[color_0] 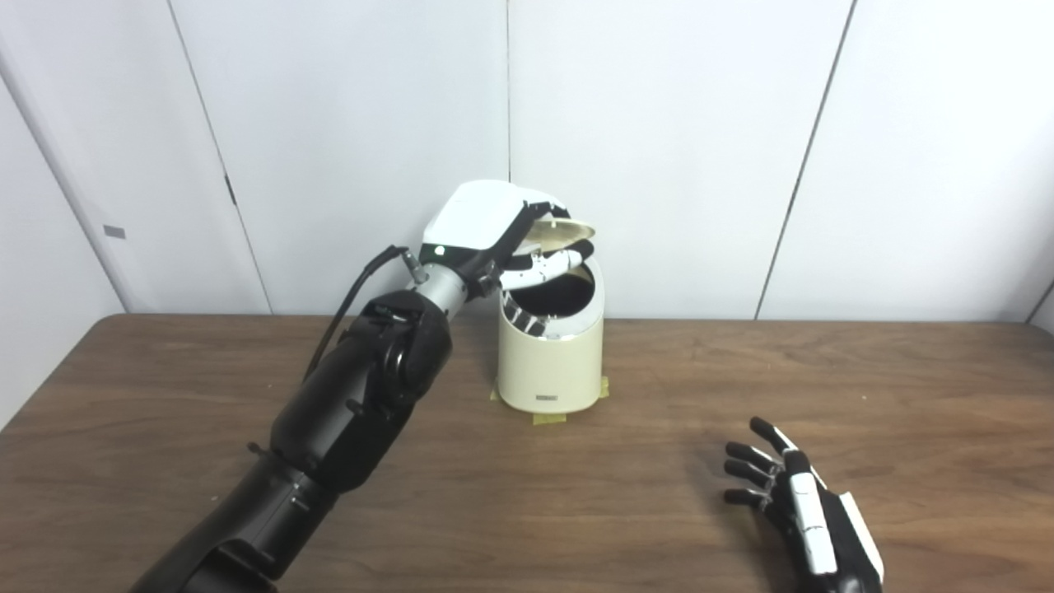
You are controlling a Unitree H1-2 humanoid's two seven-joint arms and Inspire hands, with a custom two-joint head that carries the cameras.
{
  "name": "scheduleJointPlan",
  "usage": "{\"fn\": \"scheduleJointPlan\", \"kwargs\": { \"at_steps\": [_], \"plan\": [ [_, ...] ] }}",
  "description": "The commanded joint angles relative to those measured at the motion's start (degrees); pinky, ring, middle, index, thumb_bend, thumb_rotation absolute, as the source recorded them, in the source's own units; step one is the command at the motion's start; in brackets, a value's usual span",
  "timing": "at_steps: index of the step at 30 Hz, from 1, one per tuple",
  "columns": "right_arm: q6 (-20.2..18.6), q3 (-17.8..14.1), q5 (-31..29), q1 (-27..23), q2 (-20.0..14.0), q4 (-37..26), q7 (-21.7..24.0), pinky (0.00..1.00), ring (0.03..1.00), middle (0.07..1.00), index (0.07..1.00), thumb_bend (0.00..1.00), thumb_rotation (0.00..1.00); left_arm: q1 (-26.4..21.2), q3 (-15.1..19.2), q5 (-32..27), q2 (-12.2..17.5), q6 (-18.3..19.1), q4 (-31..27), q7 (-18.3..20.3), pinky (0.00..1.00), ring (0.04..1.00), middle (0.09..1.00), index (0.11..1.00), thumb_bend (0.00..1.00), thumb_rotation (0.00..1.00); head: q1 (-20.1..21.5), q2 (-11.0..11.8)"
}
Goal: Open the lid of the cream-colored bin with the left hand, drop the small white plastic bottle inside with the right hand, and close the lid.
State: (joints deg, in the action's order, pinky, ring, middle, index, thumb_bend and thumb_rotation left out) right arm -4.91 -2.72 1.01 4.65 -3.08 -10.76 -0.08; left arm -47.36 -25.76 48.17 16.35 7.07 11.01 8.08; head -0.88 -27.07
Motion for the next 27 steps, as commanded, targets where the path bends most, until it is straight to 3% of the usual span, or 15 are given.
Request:
{"fn": "scheduleJointPlan", "kwargs": {
  "at_steps": [1,13,27],
  "plan": [
    [1.20,0.03,0.80,-0.74,-0.12,-1.83,-0.51,0.64,0.750,0.758,0.855,0.53,1.00,-2.92,0.00,2.25,1.08,-0.97,-2.16,0.08,0.92,0.890,0.832,0.778,0.54,0.99,-0.04,-0.06],
    [0.72,0.36,4.00,-0.69,-0.57,-3.09,-0.48,0.63,0.748,0.747,0.844,0.50,1.00,-0.64,-0.59,8.45,2.54,-1.44,-6.45,3.85,0.96,0.883,0.813,0.768,0.53,1.00,0.49,-1.44],
    [-1.23,-0.01,2.79,-0.44,-0.59,-4.63,-0.10,0.64,0.768,0.774,0.871,0.52,1.00,2.49,-0.57,14.82,2.43,0.40,-9.29,10.84,1.00,0.877,0.806,0.791,0.56,1.00,0.62,-3.06]
  ]
}}
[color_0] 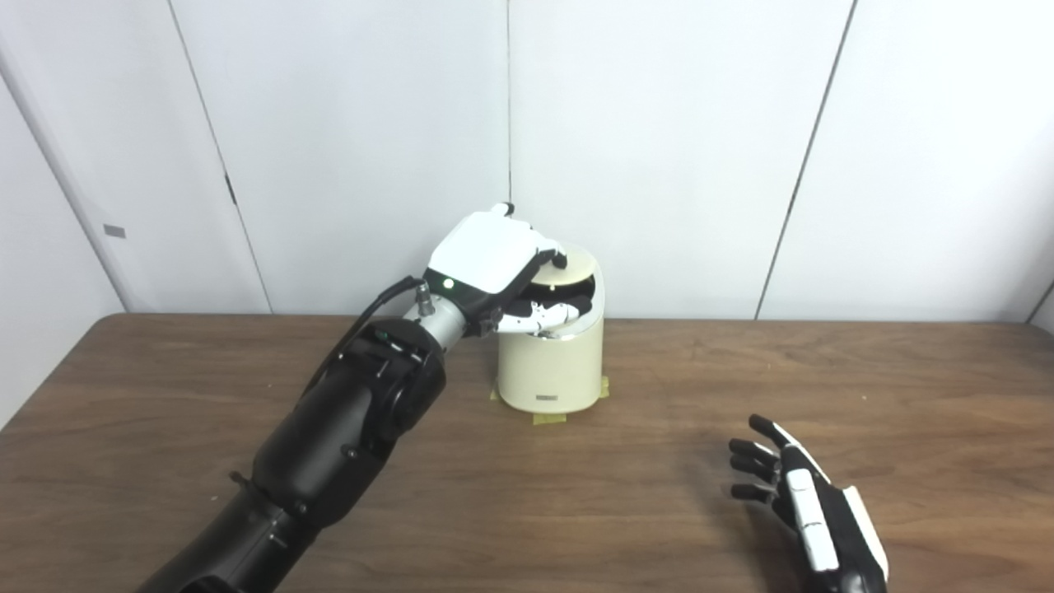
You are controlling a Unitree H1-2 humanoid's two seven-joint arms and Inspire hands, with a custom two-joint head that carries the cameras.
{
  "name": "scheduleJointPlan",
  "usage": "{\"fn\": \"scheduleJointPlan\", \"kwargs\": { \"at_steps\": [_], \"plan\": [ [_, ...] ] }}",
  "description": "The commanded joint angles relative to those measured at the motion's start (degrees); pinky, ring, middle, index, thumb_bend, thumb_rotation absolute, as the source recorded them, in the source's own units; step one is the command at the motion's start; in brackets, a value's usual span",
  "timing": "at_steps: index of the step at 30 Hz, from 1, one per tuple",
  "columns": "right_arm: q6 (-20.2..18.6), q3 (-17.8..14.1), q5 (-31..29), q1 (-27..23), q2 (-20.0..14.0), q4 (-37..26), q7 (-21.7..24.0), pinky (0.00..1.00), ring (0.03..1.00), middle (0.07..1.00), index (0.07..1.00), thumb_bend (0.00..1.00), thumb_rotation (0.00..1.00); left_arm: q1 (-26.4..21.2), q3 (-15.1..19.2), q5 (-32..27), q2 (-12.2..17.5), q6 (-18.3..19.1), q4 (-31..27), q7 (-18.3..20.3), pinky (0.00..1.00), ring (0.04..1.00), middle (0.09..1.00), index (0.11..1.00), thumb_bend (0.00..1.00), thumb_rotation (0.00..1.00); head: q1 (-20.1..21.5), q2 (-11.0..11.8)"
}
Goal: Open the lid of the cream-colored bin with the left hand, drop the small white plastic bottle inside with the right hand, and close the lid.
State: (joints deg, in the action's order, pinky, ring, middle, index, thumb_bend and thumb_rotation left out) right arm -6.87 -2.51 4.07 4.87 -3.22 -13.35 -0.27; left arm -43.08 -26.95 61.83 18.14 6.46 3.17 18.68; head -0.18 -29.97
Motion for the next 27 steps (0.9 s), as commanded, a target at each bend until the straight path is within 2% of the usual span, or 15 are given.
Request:
{"fn": "scheduleJointPlan", "kwargs": {
  "at_steps": [1,10,16,22,27],
  "plan": [
    [0.71,-0.19,-0.16,-0.67,-0.54,-2.04,0.07,0.64,0.765,0.773,0.873,0.51,1.00,-1.55,0.67,1.46,0.63,1.09,-1.56,0.76,0.99,0.874,0.804,0.792,0.56,1.00,-0.09,-0.15],
    [-0.52,0.05,-0.03,-0.46,-0.74,-2.78,0.33,0.65,0.767,0.773,0.873,0.53,1.00,0.30,0.63,2.81,0.63,2.36,-2.68,6.58,1.00,0.907,0.843,0.821,0.58,1.00,-0.14,-0.85],
    [-0.96,0.34,0.94,-0.38,-0.94,-2.84,0.31,0.65,0.767,0.775,0.902,0.52,1.00,1.24,0.17,3.61,0.10,2.33,-2.49,7.37,1.00,0.934,0.864,0.825,0.57,1.00,-0.22,-0.95],
    [0.51,0.31,1.56,-0.54,-0.98,-1.87,0.16,0.67,0.769,0.769,0.934,0.54,1.00,1.53,-0.75,4.46,-0.27,2.28,-1.62,8.97,1.00,0.964,0.888,0.839,0.58,1.00,0.22,-1.16],
    [-0.26,0.38,2.22,-0.63,-0.70,-2.41,-0.09,0.67,0.765,0.765,0.944,0.55,1.00,1.39,-1.87,5.50,-0.40,2.09,-0.98,10.21,1.00,0.988,0.900,0.853,0.59,1.00,0.46,-1.38]
  ]
}}
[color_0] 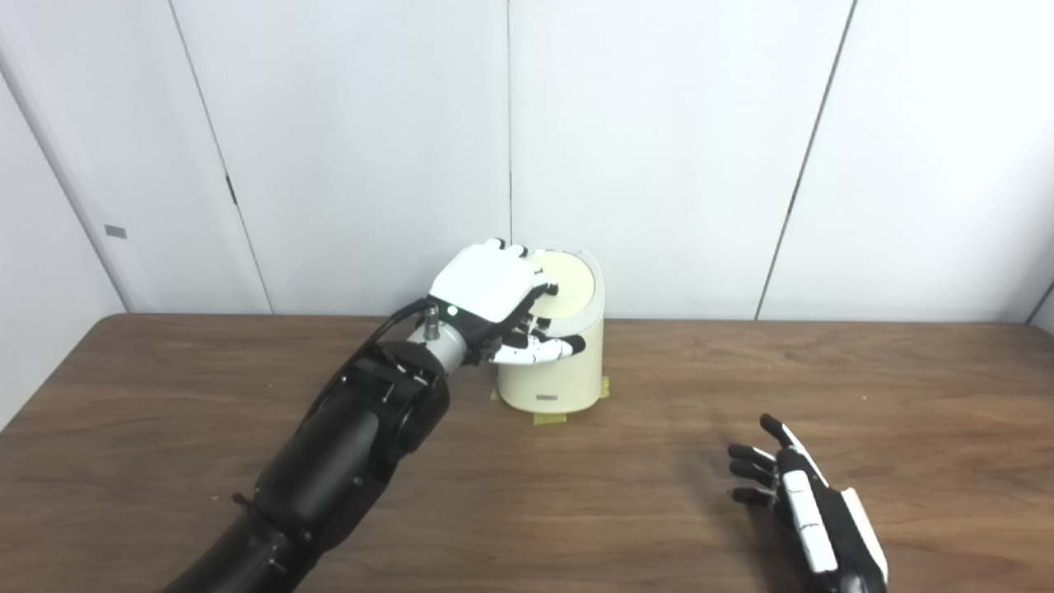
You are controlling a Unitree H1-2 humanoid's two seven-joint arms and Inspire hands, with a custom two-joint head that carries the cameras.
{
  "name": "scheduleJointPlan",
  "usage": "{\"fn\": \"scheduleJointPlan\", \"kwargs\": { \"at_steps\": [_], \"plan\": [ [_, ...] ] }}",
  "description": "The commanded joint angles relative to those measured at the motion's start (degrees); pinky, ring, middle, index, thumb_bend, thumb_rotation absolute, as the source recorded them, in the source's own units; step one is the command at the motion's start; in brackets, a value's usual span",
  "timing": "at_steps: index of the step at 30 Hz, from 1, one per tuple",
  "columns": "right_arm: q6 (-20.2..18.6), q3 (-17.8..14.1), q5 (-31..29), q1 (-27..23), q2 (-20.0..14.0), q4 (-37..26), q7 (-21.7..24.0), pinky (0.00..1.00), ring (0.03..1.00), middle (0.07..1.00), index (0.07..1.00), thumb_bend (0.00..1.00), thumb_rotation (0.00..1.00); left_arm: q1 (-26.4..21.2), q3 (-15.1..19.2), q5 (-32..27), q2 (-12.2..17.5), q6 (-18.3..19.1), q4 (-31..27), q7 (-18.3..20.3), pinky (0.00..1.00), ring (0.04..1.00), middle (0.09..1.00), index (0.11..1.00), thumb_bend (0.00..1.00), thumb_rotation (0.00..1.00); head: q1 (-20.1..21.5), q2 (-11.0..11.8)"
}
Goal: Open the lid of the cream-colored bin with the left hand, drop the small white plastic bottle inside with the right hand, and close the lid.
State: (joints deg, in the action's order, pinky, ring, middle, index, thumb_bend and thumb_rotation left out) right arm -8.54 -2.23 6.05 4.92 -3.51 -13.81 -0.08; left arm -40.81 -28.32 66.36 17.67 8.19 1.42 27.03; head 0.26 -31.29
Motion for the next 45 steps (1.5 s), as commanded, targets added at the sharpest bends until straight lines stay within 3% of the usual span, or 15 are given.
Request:
{"fn": "scheduleJointPlan", "kwargs": {
  "at_steps": [1,14,28,38,45],
  "plan": [
    [1.32,0.12,0.32,-0.70,-0.33,-2.05,-0.30,0.67,0.765,0.765,0.944,0.55,1.00,-0.93,-0.77,1.33,-0.01,0.43,0.91,2.12,1.00,0.990,0.901,0.853,0.59,1.00,0.08,-0.16],
    [0.93,-0.13,0.95,-0.32,0.30,-2.96,-1.43,0.69,0.770,0.761,0.988,0.59,1.00,-0.36,-2.81,7.32,-0.10,0.83,1.27,4.73,1.00,0.964,0.883,0.784,0.60,1.00,0.67,-0.88],
    [0.20,-0.16,-0.36,-0.48,0.32,-3.80,-1.40,0.68,0.770,0.760,0.964,0.59,1.00,0.92,-2.77,6.66,0.27,-0.03,0.57,7.32,1.00,0.952,0.879,0.770,0.60,1.00,0.88,-1.93],
    [-0.05,0.17,0.21,-0.72,0.19,-4.10,-1.42,0.67,0.765,0.759,0.956,0.59,1.00,1.48,-3.26,5.58,0.85,-0.75,0.12,10.36,1.00,0.960,0.887,0.816,0.61,1.00,1.05,-2.46],
    [-0.40,0.39,0.18,-1.00,0.24,-3.92,-1.38,0.67,0.769,0.764,0.954,0.59,1.00,1.63,-3.11,5.04,1.33,-1.31,0.08,9.83,1.00,0.949,0.886,0.821,0.61,1.00,0.97,-2.27]
  ]
}}
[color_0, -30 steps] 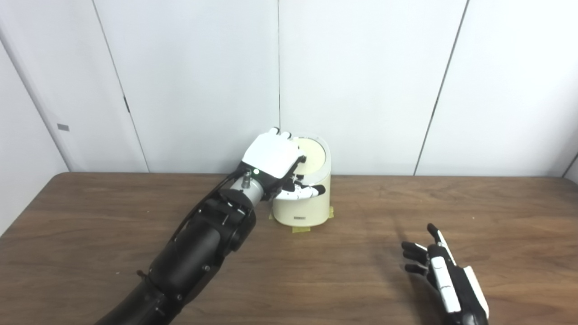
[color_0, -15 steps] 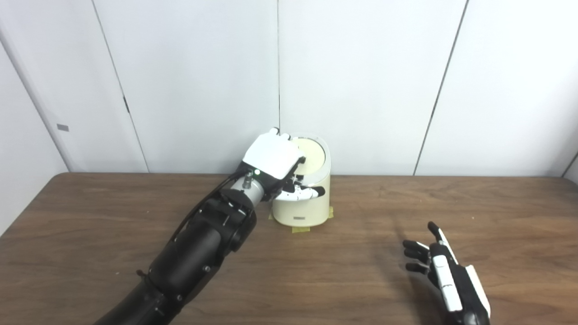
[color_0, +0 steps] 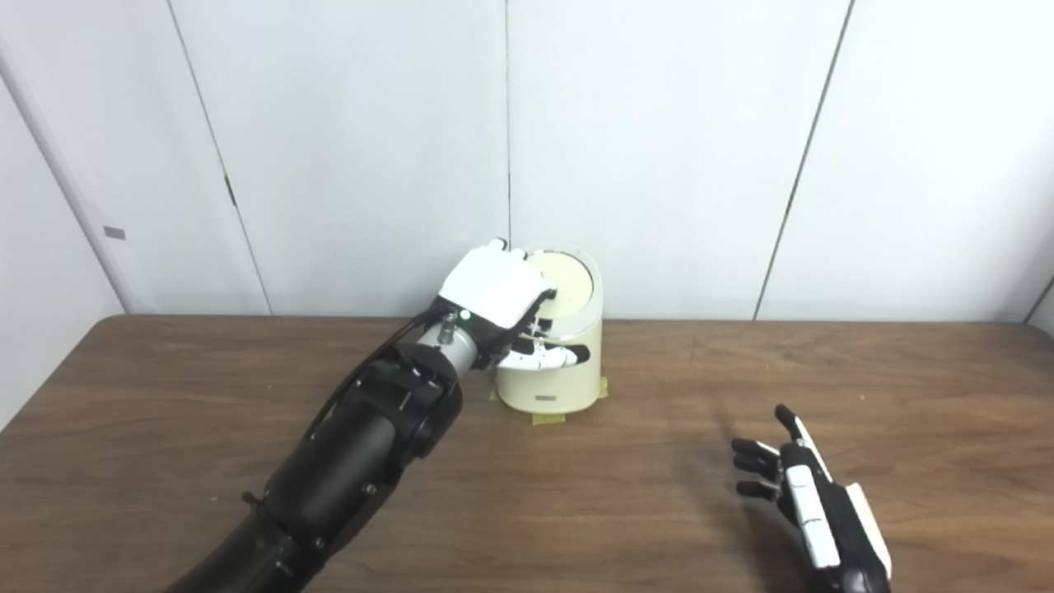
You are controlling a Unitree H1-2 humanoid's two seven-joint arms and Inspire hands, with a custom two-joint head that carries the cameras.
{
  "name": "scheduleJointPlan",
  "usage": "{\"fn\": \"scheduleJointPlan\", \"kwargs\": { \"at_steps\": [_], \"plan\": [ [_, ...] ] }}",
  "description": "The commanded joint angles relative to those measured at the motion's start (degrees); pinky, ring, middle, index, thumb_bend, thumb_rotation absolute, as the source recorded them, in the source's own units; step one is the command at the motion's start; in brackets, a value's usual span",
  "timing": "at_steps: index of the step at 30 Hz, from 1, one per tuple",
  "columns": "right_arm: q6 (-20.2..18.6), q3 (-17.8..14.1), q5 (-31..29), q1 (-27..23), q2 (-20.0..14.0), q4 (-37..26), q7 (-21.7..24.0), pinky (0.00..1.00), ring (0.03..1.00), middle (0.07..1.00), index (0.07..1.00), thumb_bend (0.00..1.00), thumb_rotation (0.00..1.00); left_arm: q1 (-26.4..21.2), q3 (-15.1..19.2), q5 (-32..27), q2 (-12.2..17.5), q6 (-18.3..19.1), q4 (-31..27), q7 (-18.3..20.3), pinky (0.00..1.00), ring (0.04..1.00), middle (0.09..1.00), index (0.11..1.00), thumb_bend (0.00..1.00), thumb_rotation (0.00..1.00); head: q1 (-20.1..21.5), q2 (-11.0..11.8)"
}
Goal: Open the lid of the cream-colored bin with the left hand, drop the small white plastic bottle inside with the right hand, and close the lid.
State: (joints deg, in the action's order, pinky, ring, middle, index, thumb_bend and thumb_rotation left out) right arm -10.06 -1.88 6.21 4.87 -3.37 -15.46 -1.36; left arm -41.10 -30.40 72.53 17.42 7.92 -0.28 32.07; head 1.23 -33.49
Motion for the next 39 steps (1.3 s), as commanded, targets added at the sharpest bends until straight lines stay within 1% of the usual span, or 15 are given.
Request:
{"fn": "scheduleJointPlan", "kwargs": {
  "at_steps": [1,4,10,14,17,22,23,25,27,29,32,34,36,37,39],
  "plan": [
    [1.27,0.07,0.10,-1.01,0.08,-2.15,-0.16,0.67,0.772,0.766,0.954,0.59,1.00,1.98,-0.92,-1.31,1.72,-1.20,1.67,4.48,1.00,0.943,0.882,0.817,0.61,1.00,0.00,-0.07],
    [1.76,0.19,0.45,-1.26,0.04,-1.59,-0.36,0.66,0.766,0.759,0.950,0.59,1.00,2.14,-0.15,-2.11,2.07,-1.36,1.20,3.39,0.99,0.934,0.874,0.820,0.61,1.00,-0.14,0.12],
    [1.52,0.24,-0.18,-1.85,-0.02,-1.14,-0.09,0.66,0.761,0.756,0.951,0.58,1.00,1.99,3.14,-4.42,2.50,-1.31,-0.45,-0.36,0.99,0.933,0.865,0.842,0.58,1.00,-0.53,0.45],
    [1.63,0.36,-0.06,-2.02,-0.24,-0.90,0.05,0.67,0.763,0.752,0.949,0.56,1.00,1.26,4.84,-5.25,3.04,-1.57,-2.19,-1.81,0.98,0.925,0.858,0.849,0.55,1.00,-0.78,0.65],
    [1.61,0.33,-0.27,-2.11,-0.28,-0.77,0.11,0.67,0.767,0.750,0.952,0.54,1.00,1.25,6.52,-6.10,3.17,-2.23,-3.25,-4.18,0.94,0.899,0.844,0.840,0.52,1.00,-0.94,0.72],
    [1.68,0.40,-0.53,-2.20,-0.49,-0.66,0.40,0.67,0.763,0.744,0.950,0.53,1.00,1.88,9.84,-8.86,2.85,-2.69,-3.98,-7.77,0.92,0.892,0.845,0.836,0.48,0.99,-1.04,0.80],
    [1.59,0.41,-0.50,-2.20,-0.49,-0.70,0.41,0.68,0.765,0.744,0.950,0.53,1.00,2.24,10.86,-9.79,2.54,-2.59,-3.99,-8.94,0.90,0.887,0.842,0.835,0.47,0.98,-1.04,0.80],
    [1.64,0.48,-0.15,-2.20,-0.53,-0.68,0.31,0.67,0.769,0.749,0.951,0.52,1.00,3.17,12.86,-11.68,1.89,-2.74,-4.06,-11.89,0.85,0.872,0.839,0.838,0.46,0.91,-1.04,0.80],
    [1.73,0.58,0.12,-2.14,-0.61,-0.71,0.27,0.66,0.765,0.749,0.951,0.52,1.00,4.33,14.90,-14.01,1.01,-2.52,-4.71,-14.11,0.82,0.859,0.839,0.842,0.45,0.87,-0.98,0.86],
    [1.66,0.65,0.28,-2.14,-0.65,-0.81,0.24,0.66,0.763,0.752,0.949,0.52,1.00,5.77,17.56,-17.61,-0.51,-1.54,-5.92,-15.67,0.82,0.868,0.854,0.861,0.45,0.87,-0.98,0.86],
    [1.62,0.61,0.11,-2.15,-0.68,-0.83,0.29,0.66,0.764,0.751,0.947,0.52,1.00,8.11,21.05,-22.08,-2.46,-0.84,-7.81,-18.46,0.77,0.856,0.859,0.864,0.42,0.85,-0.98,0.86],
    [1.51,0.52,-0.14,-2.22,-0.69,-0.88,0.36,0.67,0.765,0.749,0.949,0.53,1.00,9.35,22.20,-23.64,-2.94,-0.47,-9.13,-19.08,0.76,0.855,0.861,0.864,0.40,0.86,-0.94,0.72],
    [1.63,0.58,0.04,-2.25,-0.82,-0.89,0.37,0.66,0.763,0.750,0.945,0.53,1.00,10.60,23.10,-25.42,-3.35,0.55,-10.63,-18.68,0.77,0.867,0.869,0.862,0.39,0.88,-0.85,0.71],
    [1.70,0.56,-0.18,-2.28,-0.79,-0.90,0.43,0.66,0.761,0.750,0.945,0.53,1.00,11.59,23.90,-27.10,-4.03,2.10,-11.95,-17.92,0.78,0.875,0.874,0.863,0.38,0.88,-0.85,0.71],
    [1.82,0.57,-0.30,-2.35,-0.78,-0.89,0.48,0.66,0.763,0.755,0.944,0.54,1.00,13.87,25.40,-30.40,-5.50,5.47,-14.79,-16.65,0.85,0.909,0.897,0.879,0.38,0.88,-0.87,0.67]
  ]
}}
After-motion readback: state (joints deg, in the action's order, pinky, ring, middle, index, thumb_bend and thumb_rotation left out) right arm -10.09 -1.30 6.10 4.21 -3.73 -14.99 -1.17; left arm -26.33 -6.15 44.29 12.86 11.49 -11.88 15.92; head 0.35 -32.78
